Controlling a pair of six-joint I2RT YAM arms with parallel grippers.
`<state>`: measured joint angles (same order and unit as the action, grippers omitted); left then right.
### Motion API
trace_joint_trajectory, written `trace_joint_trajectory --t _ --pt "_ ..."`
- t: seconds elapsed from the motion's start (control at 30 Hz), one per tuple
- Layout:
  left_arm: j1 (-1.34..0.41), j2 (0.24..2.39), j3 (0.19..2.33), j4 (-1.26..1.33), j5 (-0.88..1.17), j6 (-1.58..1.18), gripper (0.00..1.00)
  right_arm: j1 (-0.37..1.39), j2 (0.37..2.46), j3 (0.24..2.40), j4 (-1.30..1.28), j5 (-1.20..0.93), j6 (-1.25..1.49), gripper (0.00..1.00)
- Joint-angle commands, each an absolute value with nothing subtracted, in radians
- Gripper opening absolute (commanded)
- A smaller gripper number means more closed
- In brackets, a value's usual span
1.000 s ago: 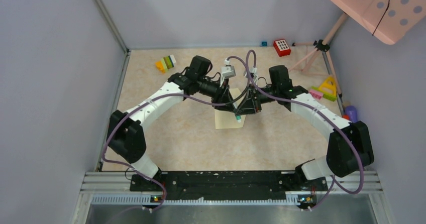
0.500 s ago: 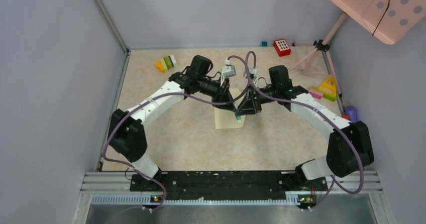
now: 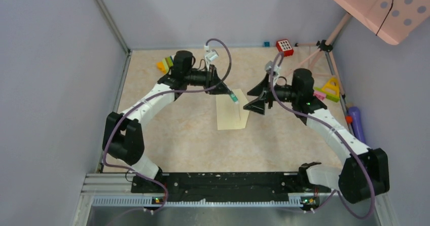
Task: Place the letter into the envelope and seal it
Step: Open the solid glue cap from the solid glue.
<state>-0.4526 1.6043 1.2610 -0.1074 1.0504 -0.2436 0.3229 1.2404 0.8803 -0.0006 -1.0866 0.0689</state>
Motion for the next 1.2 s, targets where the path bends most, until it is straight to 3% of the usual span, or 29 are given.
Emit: trace_joint_trajectory --t 0.0,0.1,0.3,0.43,0.8,1.17 --pt "-0.383 1.541 1.235 0.206 1.035 -0.514 0.0 0.251 1.098 0.739 0.517 -0.914 0.295 0.92" --pt "-0.363 1.546 1.224 0.305 1.025 -0.635 0.0 0.251 1.064 0.684 0.687 -0.84 0.338 0.99" --pt "-0.347 1.527 1.077 0.703 0.929 -1.017 0.0 0.25 1.158 0.669 0.994 -0.775 0.572 0.96" --pt "-0.348 1.508 0.986 0.826 0.867 -1.139 0.0 0.259 1.255 0.662 1.164 -0.769 0.766 0.91" --pt "-0.347 1.515 0.894 1.023 0.801 -1.277 0.0 0.397 1.409 0.7 1.189 -0.751 0.868 0.84" --pt "-0.361 1.53 0.825 1.154 0.751 -1.336 0.0 0.417 1.53 0.747 1.291 -0.686 0.976 0.72"
